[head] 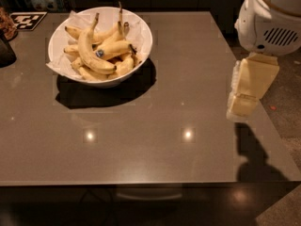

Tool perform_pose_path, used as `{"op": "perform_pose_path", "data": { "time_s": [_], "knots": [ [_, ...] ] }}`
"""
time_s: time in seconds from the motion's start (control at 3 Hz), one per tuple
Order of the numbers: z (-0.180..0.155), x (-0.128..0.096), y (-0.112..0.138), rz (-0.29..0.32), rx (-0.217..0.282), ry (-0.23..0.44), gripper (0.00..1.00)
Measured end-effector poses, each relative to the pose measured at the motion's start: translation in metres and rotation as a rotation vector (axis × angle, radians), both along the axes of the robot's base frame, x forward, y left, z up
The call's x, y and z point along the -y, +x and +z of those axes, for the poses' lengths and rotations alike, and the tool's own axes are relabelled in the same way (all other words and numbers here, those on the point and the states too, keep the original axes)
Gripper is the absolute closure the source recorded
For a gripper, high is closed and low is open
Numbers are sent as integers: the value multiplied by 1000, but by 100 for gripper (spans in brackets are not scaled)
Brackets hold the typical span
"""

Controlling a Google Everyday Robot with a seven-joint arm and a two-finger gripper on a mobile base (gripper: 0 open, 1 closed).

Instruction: Pick banana from white bowl

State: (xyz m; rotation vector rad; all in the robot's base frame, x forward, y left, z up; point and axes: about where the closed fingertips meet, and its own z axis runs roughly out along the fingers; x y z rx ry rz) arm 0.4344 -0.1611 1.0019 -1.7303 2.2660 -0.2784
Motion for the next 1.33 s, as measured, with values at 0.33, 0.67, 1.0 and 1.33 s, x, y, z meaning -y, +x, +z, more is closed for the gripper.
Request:
{"op": "perform_pose_path", "data": {
  "time_s": [0.33,0.67,1.0,1.33],
  "knots": [
    [7,-2,-1,1,24,4,0],
    [7,-2,-1,1,25,4,0],
    [6,-38,10,37,22,-16,0],
    [6,-78,21,96,21,-41,0]
  ]
}}
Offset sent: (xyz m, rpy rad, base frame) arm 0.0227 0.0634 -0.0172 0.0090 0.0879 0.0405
